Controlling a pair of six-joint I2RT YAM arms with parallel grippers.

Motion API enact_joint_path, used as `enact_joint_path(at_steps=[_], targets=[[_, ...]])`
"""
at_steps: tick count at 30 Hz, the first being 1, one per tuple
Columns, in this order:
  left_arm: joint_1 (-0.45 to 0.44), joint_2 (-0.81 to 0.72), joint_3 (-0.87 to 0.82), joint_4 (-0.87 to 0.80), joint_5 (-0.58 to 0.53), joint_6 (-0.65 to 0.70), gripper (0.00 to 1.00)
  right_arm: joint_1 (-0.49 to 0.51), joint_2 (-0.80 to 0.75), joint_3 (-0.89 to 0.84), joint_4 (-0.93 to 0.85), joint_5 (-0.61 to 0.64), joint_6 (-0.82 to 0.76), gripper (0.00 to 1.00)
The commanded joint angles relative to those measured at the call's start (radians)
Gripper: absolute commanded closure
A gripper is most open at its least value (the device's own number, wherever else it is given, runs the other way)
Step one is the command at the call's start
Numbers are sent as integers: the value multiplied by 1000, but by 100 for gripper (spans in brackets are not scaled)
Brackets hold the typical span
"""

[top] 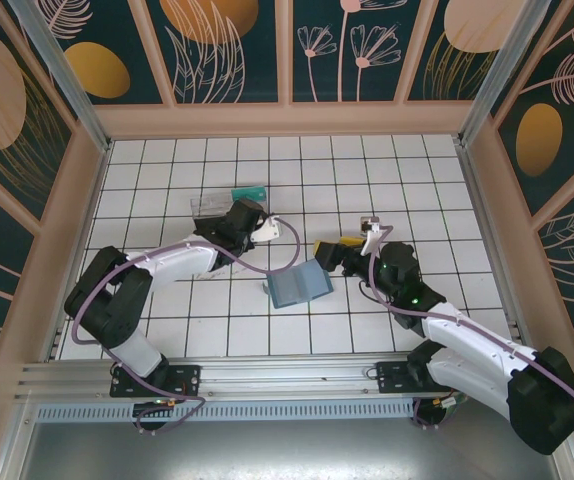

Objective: Take the credit cards out of the card holder

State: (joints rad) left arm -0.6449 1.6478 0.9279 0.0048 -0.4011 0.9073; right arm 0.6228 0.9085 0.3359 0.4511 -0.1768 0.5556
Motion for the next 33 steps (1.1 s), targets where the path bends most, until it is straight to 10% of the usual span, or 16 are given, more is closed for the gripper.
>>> enact_joint_path(at_steps=[1,6,11,19,24,29,33], targets=[[12,15,35,31,-17,-25,56,-3,3,11,18,-9,-3,1],[16,-19,40,40,-4,-99,47,-5,6,11,18,-6,-6,1],[15,-88,95,17,-9,-306,2,-5,21,11,23,-4,-6,1],[14,-154,164,-181,-64,-880,1,0,74,27,10,9,-29,9],[14,-227,141,-262,92,-1156,2,32,160,65,-34,35,-63,32],[13,-320,-21,-151,358,-1483,35,83,299,118,-125,84,-80,65],[-51,-369,-175,-4,402,-1711,45,98,392,132,-190,107,-67,69]])
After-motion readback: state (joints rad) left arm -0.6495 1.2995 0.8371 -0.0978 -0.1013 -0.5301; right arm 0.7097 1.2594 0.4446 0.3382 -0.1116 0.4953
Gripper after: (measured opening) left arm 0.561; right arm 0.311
